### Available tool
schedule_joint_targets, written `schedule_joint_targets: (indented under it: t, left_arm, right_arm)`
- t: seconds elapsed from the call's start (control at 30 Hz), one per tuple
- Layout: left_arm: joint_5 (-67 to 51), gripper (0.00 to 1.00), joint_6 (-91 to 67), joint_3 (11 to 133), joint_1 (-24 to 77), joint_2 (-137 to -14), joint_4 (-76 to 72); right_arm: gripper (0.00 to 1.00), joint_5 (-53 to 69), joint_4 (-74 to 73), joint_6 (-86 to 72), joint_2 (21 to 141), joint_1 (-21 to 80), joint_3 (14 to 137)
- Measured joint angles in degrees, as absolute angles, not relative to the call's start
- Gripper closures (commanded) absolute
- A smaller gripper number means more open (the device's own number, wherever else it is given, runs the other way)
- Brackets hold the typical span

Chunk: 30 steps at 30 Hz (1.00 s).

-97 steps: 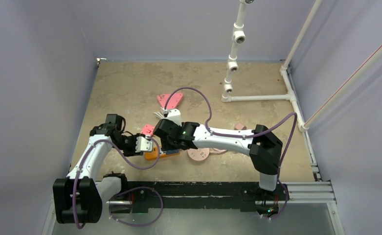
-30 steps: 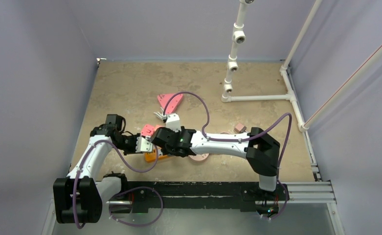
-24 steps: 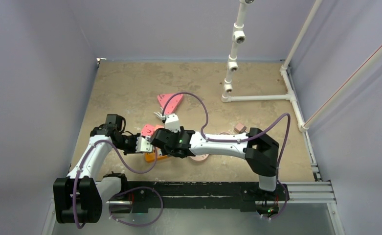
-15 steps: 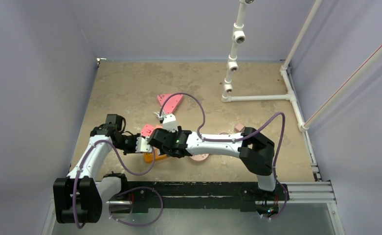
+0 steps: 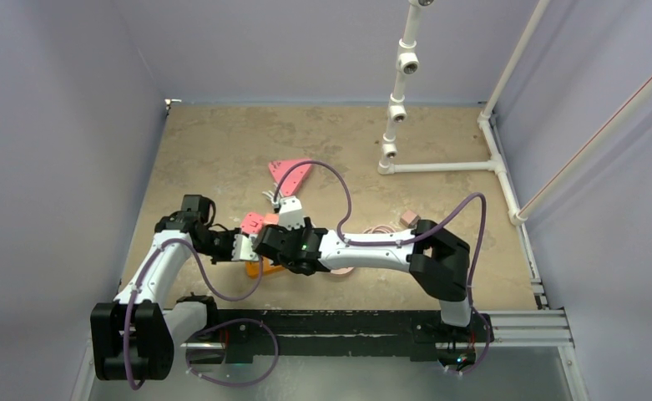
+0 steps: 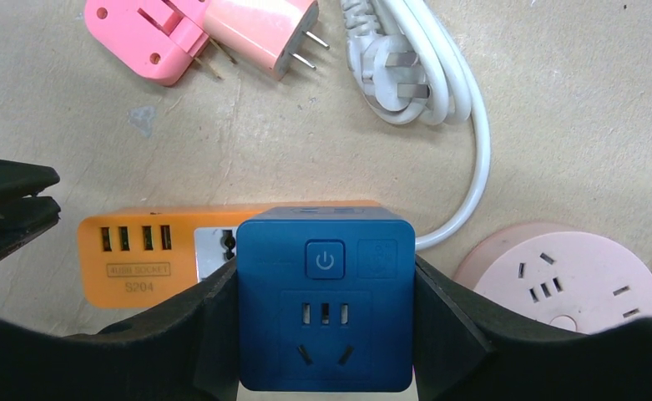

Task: Insert the plug

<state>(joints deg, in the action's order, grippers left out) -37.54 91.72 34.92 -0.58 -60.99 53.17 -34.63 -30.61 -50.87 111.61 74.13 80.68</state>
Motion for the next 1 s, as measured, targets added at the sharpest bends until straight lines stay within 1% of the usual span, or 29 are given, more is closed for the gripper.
schedule_joint_targets:
  t: [0.07, 0.1, 0.13, 0.17, 0.23, 0.27, 0.4, 0.47, 0.53, 0.57, 0.63, 0.67, 0.73, 0.9, 1.0]
  left_arm:
    - [-37.4, 0.79, 91.6, 34.9, -0.6, -61.2, 53.1]
    - [-37.4, 0.78, 91.4, 34.9, -0.6, -61.2, 52.9]
    - [-37.4, 0.78, 91.2, 34.9, -0.6, -61.3, 52.8]
    - [-37.3, 0.78, 91.0, 35.0, -0.6, -61.4, 52.8]
    - [-37.0, 0.78, 90.5, 35.4, -0.6, -61.8, 52.8]
    - [-36.4, 0.79, 90.5, 35.7, -0.6, -62.1, 52.6]
    - [-34.0, 0.82, 90.3, 36.7, -0.7, -63.9, 52.7]
    - [-34.1, 0.82, 89.6, 38.3, -0.7, -64.9, 53.4]
    - [-34.7, 0.79, 89.1, 40.4, -0.7, -65.5, 53.5]
    - [-35.0, 0.76, 89.0, 41.0, -0.7, -65.6, 53.5]
    - [-35.8, 0.6, 87.9, 42.2, -0.7, -65.8, 53.5]
    - [-36.3, 0.55, 87.1, 42.8, -0.7, -66.0, 53.5]
    - [-38.5, 0.47, 85.3, 44.6, -0.6, -66.8, 53.7]
    - [-42.2, 0.33, 75.7, 51.1, -1.4, -69.6, 51.2]
    - [-45.1, 0.28, 66.0, 56.3, -2.6, -71.4, 47.4]
  right_arm:
    - [0.62, -35.1, -30.2, -51.2, 111.5, 74.3, 80.4]
    - [0.43, -35.1, -30.1, -51.2, 111.3, 74.3, 80.3]
    - [0.29, -35.0, -29.8, -51.4, 111.1, 74.3, 80.2]
    - [0.19, -35.0, -29.6, -51.5, 110.6, 74.3, 80.2]
    - [0.03, -32.9, -29.6, -52.6, 110.3, 74.1, 80.2]
    - [0.01, -30.9, -29.7, -53.3, 111.0, 74.1, 80.2]
    - [0.01, -27.4, -31.1, -54.3, 112.8, 73.8, 81.8]
    - [0.01, -27.2, -32.1, -54.3, 112.7, 73.1, 83.2]
    - [0.01, -27.2, -32.6, -54.2, 112.1, 72.5, 84.4]
    - [0.01, -27.1, -32.7, -54.2, 111.7, 72.3, 84.6]
    - [0.01, -26.7, -33.1, -54.0, 110.4, 72.0, 84.8]
    - [0.01, -26.4, -33.5, -53.9, 109.7, 72.0, 84.8]
    - [0.01, -25.9, -34.3, -53.7, 107.9, 72.0, 84.7]
    - [0.01, -24.7, -35.1, -52.5, 102.0, 72.0, 81.0]
    - [0.01, -24.7, -35.6, -51.9, 99.6, 71.9, 78.8]
